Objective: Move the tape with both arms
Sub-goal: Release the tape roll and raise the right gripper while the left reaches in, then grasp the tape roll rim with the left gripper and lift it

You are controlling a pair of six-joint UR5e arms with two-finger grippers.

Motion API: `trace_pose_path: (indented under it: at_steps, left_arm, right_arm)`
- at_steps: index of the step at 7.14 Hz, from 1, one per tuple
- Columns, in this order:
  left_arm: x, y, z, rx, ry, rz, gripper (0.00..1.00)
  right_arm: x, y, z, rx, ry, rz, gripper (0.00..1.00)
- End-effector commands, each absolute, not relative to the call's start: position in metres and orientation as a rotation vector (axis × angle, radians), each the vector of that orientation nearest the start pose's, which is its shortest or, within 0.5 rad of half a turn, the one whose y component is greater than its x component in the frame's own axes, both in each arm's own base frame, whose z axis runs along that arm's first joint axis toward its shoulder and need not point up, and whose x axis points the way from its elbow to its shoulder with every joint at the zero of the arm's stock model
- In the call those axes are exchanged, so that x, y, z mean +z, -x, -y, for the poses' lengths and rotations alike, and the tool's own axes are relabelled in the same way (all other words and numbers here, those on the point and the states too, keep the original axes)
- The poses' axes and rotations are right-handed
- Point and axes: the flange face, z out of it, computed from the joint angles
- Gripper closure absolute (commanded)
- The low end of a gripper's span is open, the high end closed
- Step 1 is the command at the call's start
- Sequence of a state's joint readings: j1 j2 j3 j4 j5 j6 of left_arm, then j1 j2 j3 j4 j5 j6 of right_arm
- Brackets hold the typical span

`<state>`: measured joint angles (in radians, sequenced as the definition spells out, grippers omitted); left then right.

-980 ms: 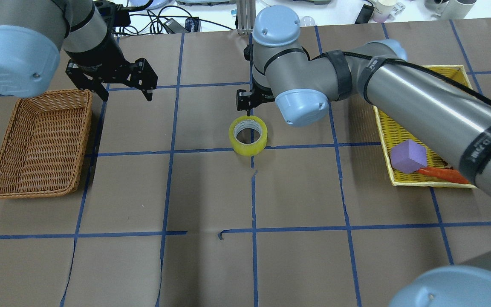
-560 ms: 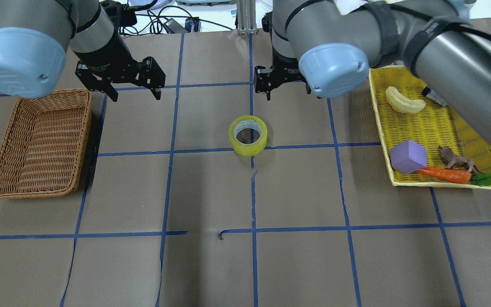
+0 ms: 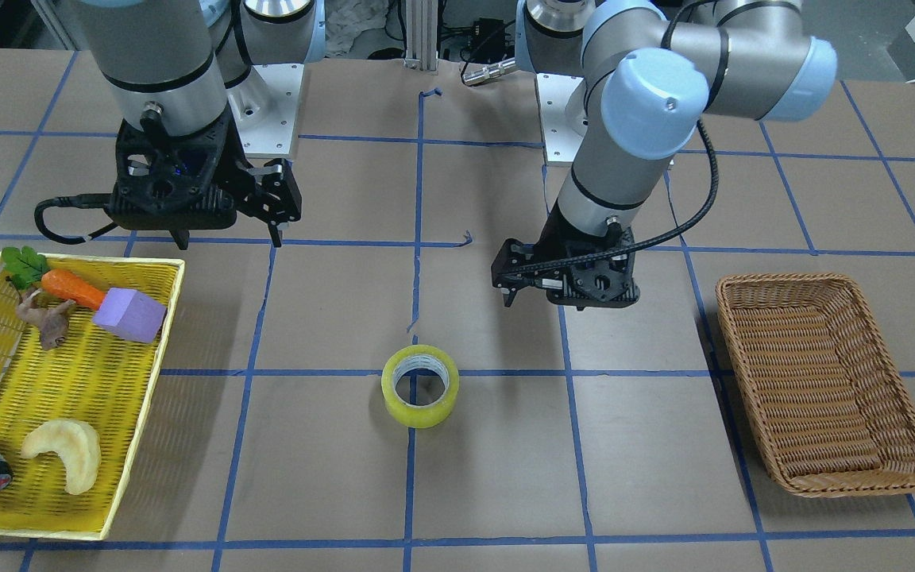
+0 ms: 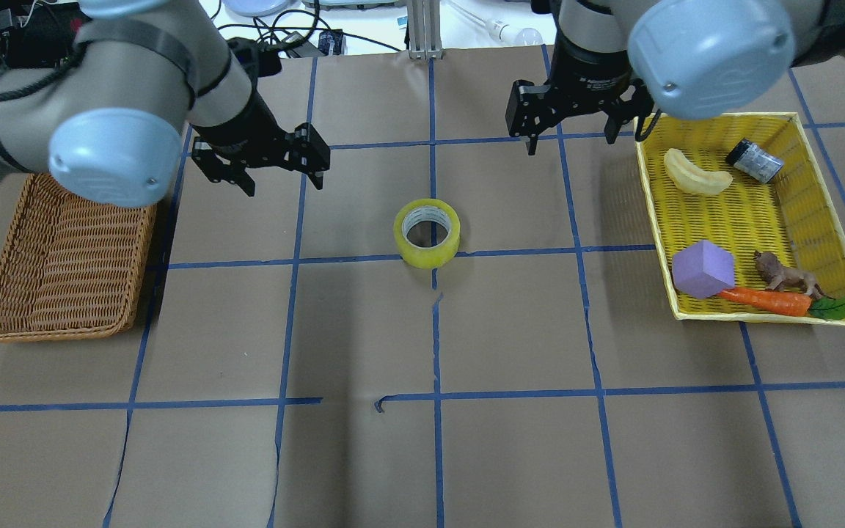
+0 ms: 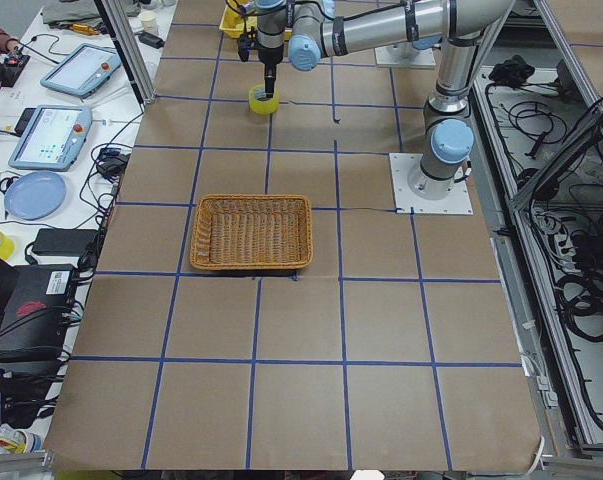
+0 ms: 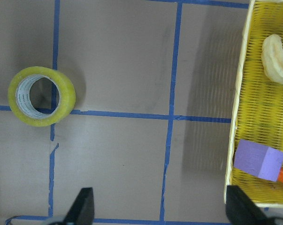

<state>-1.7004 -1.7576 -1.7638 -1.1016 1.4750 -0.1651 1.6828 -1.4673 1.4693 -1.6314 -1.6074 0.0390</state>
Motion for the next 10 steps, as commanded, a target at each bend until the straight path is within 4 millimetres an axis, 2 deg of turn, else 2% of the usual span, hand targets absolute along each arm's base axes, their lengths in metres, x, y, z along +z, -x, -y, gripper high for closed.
trace_pose_path:
  at_steps: [1,2,5,7,8,9,10]
  left_arm:
    - [0.298,0.256,0.533,-0.16,0.065,-3.263,0.0]
    - [0.271,0.269,0.544,-0.199,0.142,-3.274,0.0]
    - [0.204,0.28,0.565,-0.191,0.137,-3.308,0.0]
    - [0.18,0.298,0.561,-0.144,0.107,-3.307,0.0]
    - [0.174,0.298,0.561,-0.125,0.123,-3.304,0.31]
    - [0.178,0.299,0.56,-0.124,0.106,-3.304,0.98]
    - [0.184,0.298,0.559,-0.141,0.095,-3.297,1.0]
  right_arm:
    - [0.496,-0.183,0.523,-0.111,0.098,-3.152,0.0]
    - [0.497,-0.183,0.523,-0.118,0.089,-3.15,0.0]
    - [0.504,-0.178,0.523,-0.129,0.086,-3.144,0.0]
    - [0.506,-0.179,0.517,-0.126,0.089,-3.142,0.0]
    - [0.51,-0.178,0.515,-0.136,0.086,-3.143,0.0]
    - [0.51,-0.179,0.514,-0.138,0.089,-3.138,0.0]
    - [0.511,-0.179,0.514,-0.14,0.089,-3.139,0.0]
